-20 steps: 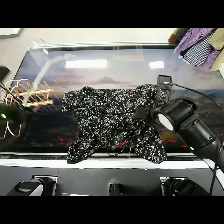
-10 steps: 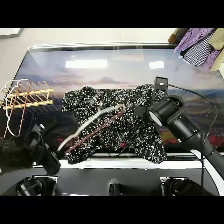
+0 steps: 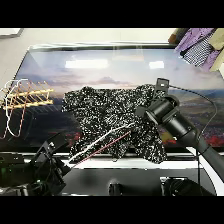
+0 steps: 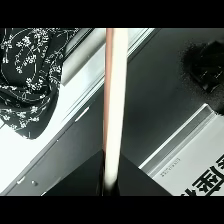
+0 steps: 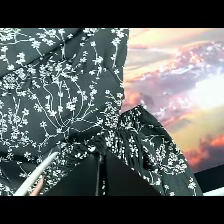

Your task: Fold the clothes and pants, and hang the long-sleeved shirts on hangers.

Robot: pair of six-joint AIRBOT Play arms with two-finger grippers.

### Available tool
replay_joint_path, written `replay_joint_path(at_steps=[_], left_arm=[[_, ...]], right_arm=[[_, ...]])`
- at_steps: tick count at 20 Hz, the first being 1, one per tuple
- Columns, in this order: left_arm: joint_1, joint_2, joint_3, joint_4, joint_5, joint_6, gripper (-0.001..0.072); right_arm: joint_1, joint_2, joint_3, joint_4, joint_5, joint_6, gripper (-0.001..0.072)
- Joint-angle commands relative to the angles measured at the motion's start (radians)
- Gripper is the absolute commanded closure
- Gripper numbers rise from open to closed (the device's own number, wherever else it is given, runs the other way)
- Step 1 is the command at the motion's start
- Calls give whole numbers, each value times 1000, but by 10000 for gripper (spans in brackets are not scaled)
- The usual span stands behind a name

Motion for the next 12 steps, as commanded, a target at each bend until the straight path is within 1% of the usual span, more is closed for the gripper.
replay_joint_path(at_steps=[1, 3, 6, 8, 10, 12], left_arm=[[-14, 11, 49, 74, -42, -65, 686], [-14, 11, 120, 77, -100, -66, 686], [-15, 11, 163, -23, -137, -78, 686], [-15, 12, 163, -55, -195, -91, 686], [-15, 30, 175, -44, -211, -97, 686], [-15, 51, 213, 14, -212, -134, 686]], right_arm=[[0, -2, 0, -16, 11, 7, 671], [0, -2, 0, -20, 11, 14, 671], [0, -2, 0, -21, 8, 21, 671], [0, -2, 0, -21, 8, 21, 671], [0, -2, 0, -21, 8, 21, 671], [0, -2, 0, -21, 8, 22, 671]])
